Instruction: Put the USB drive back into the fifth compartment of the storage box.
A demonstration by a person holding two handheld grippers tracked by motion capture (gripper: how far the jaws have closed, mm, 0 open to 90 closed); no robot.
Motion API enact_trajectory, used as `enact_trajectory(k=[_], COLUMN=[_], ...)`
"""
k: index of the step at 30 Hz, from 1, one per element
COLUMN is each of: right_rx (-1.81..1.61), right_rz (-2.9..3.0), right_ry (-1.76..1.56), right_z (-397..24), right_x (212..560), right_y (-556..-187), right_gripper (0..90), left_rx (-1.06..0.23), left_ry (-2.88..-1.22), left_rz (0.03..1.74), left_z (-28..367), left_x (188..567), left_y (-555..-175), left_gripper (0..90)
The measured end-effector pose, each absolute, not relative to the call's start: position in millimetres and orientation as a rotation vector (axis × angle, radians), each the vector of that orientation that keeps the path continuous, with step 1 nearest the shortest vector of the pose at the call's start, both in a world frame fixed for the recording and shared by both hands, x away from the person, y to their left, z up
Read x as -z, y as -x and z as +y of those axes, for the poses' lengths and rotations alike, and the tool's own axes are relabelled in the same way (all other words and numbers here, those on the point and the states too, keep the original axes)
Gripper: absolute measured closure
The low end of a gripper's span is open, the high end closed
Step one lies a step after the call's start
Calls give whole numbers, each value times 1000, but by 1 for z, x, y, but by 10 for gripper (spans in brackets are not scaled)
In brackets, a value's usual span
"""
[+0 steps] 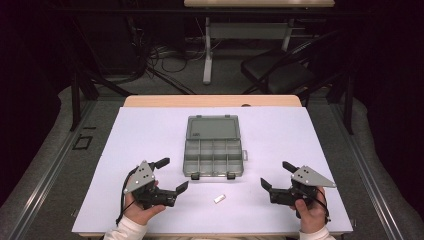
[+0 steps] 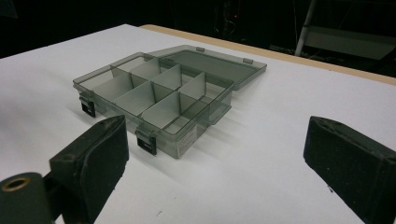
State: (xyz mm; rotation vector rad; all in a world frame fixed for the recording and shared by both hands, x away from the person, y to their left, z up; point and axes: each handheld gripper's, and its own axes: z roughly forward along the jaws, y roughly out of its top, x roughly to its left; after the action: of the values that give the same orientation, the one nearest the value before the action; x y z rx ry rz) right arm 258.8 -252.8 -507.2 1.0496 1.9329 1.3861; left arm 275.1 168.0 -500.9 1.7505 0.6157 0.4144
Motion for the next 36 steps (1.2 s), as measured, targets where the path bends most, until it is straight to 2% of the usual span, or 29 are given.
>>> enact_trajectory(k=[16,36], right_rx=[-1390,-1388], right_rz=[1934,1945], right_ry=[-1050,-1059], right_z=[-253,-253], right_x=[508,510], right_y=[-261,-263], right_gripper=[80,104], left_rx=[-310,-231], left_ry=[-1811,-1890], left_rz=[625,614], left_z=[123,89], left_x=[494,485], left_y=[-289,-308], left_gripper=[71,94])
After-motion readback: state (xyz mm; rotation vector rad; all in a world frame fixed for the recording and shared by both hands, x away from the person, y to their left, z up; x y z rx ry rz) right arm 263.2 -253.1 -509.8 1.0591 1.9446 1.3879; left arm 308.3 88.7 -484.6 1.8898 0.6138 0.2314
